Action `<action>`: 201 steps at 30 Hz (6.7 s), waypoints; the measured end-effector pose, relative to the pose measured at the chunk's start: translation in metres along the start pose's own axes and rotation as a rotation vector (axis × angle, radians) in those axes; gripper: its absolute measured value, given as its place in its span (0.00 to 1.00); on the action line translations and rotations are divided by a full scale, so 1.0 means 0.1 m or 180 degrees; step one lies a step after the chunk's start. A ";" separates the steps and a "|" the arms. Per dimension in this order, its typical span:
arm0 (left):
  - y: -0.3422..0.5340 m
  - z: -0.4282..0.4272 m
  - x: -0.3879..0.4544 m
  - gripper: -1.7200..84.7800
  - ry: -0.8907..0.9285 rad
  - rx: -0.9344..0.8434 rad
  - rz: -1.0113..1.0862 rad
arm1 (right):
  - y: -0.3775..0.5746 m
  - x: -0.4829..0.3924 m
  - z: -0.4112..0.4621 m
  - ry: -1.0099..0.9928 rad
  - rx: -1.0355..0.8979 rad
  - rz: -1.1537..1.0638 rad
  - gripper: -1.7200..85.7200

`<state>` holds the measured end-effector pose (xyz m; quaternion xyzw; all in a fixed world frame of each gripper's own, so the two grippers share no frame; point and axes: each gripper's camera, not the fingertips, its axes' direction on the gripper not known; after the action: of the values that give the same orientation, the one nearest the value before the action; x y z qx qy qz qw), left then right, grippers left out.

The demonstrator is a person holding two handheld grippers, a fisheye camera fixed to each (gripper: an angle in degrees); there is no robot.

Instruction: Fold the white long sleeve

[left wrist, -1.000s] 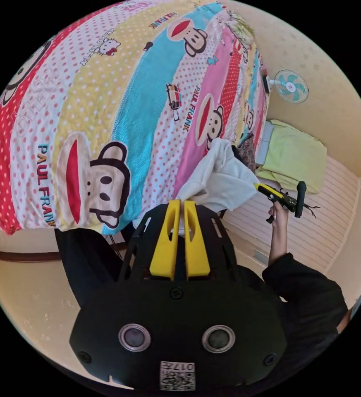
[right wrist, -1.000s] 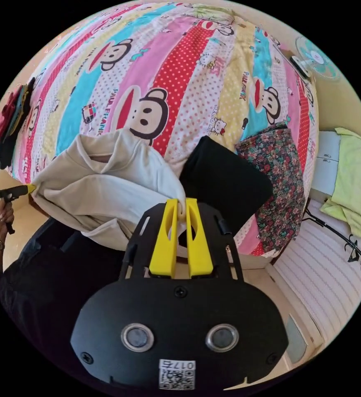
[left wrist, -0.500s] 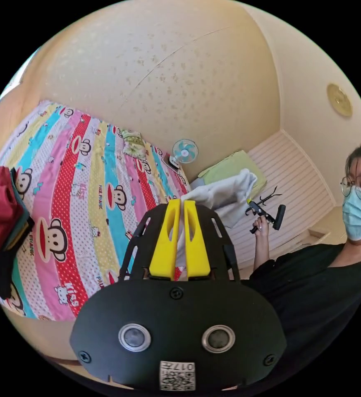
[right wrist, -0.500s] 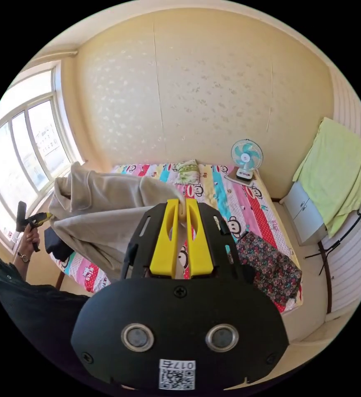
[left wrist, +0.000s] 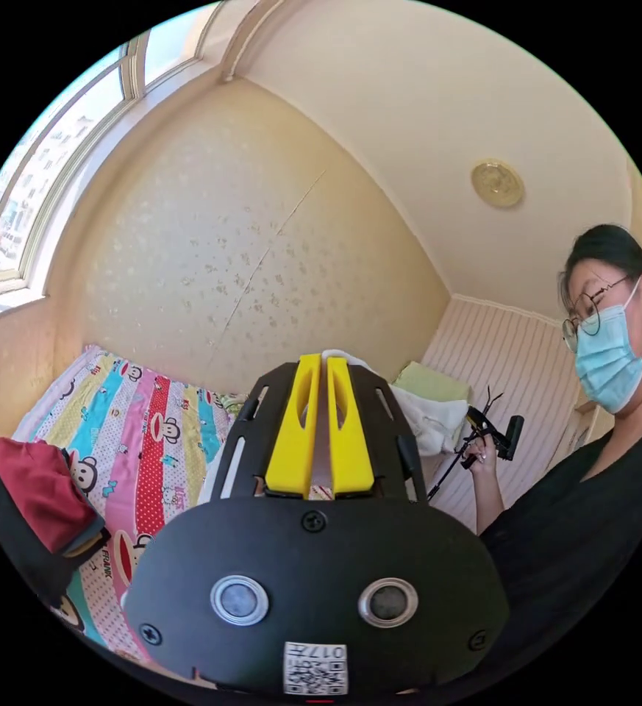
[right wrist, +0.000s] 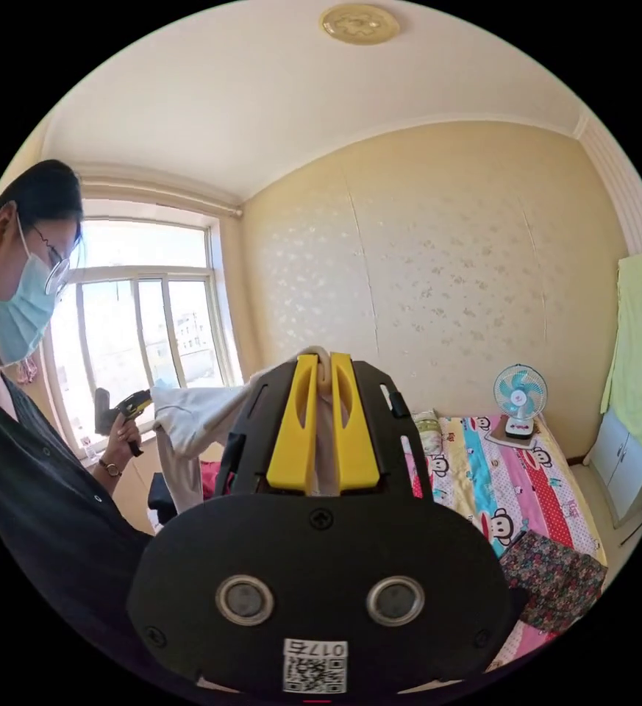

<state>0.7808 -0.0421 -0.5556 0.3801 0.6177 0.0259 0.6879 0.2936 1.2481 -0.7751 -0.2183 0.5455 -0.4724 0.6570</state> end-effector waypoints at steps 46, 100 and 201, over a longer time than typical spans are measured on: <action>0.66 -0.41 -3.81 0.15 -0.3004 -0.2433 -0.2573 | 1.64 4.81 2.76 0.2696 -0.3659 0.1644 0.12; 0.98 -0.65 -2.64 0.13 -0.1891 -0.2907 -0.4019 | 1.87 7.69 2.31 0.1263 -0.2399 0.3604 0.06; 2.33 -0.59 -4.21 0.07 0.0082 -0.4171 -0.3131 | 3.03 5.11 1.84 -0.0890 -0.6319 0.1156 0.05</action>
<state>0.7312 -0.0612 -0.0736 -0.4137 0.5812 0.0813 0.6960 0.5587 0.9060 -1.2223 -0.6320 0.6344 0.3299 0.2988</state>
